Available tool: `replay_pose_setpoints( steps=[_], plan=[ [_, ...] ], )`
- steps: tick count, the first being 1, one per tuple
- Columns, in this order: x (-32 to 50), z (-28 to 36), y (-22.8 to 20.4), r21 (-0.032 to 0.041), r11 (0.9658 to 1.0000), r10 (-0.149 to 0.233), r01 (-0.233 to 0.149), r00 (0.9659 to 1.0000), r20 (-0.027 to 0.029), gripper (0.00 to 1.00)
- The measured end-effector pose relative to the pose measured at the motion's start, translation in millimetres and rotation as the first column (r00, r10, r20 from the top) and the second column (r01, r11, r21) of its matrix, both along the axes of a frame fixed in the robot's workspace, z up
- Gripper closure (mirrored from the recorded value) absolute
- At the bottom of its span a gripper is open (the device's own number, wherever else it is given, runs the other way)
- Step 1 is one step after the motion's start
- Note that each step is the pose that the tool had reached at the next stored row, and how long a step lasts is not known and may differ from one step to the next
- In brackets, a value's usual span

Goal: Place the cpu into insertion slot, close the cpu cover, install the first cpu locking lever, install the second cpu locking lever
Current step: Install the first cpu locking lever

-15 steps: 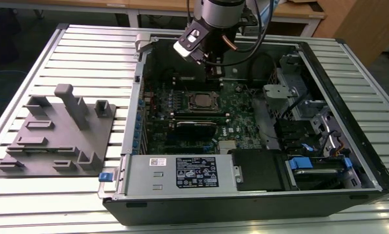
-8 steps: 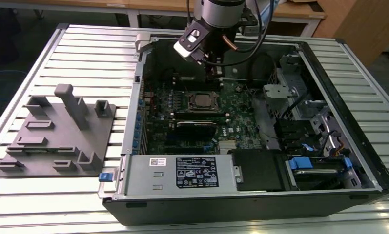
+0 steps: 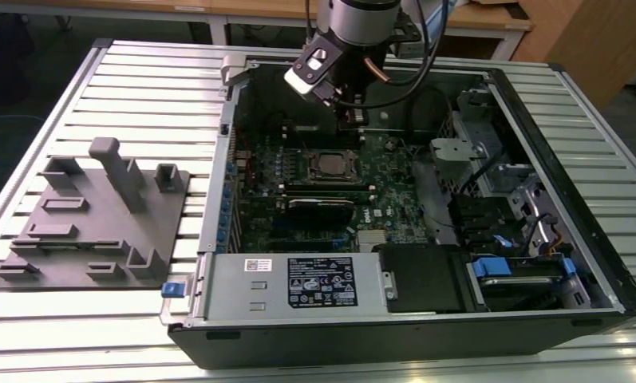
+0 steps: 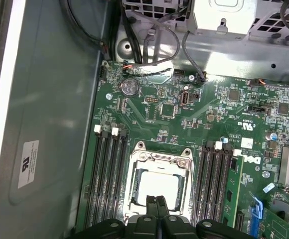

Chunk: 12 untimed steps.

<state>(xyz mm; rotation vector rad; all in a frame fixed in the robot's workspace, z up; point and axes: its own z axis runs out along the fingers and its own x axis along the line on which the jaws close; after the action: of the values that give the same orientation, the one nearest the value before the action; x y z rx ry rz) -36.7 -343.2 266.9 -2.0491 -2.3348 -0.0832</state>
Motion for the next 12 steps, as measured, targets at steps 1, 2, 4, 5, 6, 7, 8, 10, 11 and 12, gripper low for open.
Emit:
replay_pose_setpoints(
  steps=[1, 2, 4, 5, 6, 7, 8, 10, 11, 12],
  plan=[
    [0.0, 0.0, 0.0, 0.0, 1.0, 0.002, -0.002, 1.0, 0.0, 0.89],
    [0.0, 0.0, 0.0, 0.0001, 1.0, 0.003, -0.003, 1.0, 0.0, 0.89],
    [0.0, -0.1, 0.0, 0.0001, 1.0, 0.006, -0.006, 1.0, 0.0, 0.89],
    [0.0, 0.0, -0.1, 0.0001, 1.0, 0.008, -0.008, 1.0, 0.0, 0.89],
    [0.0, 0.0, -0.1, 0.0001, 1.0, 0.01, -0.01, 1.0, 0.0, 0.89],
    [0.0, 0.0, -0.2, 0.0, 0.9999, 0.011, -0.011, 0.9999, 0.0, 0.89],
    [0.0, 0.0, -0.2, 0.0, 0.9999, 0.013, -0.013, 0.9999, 0.0, 0.89],
    [0.0, 0.0, -0.2, 0.0, 0.9999, 0.016, -0.016, 0.9999, 0.0, 0.89],
    [0.0, 0.0, -0.3, 0.0, 0.9998, 0.018, -0.018, 0.9998, 0.0, 0.89],
    [0.0, 0.0, -0.3, 0.0, 0.9998, 0.02, -0.02, 0.9998, 0.0, 0.89]
  ],
)
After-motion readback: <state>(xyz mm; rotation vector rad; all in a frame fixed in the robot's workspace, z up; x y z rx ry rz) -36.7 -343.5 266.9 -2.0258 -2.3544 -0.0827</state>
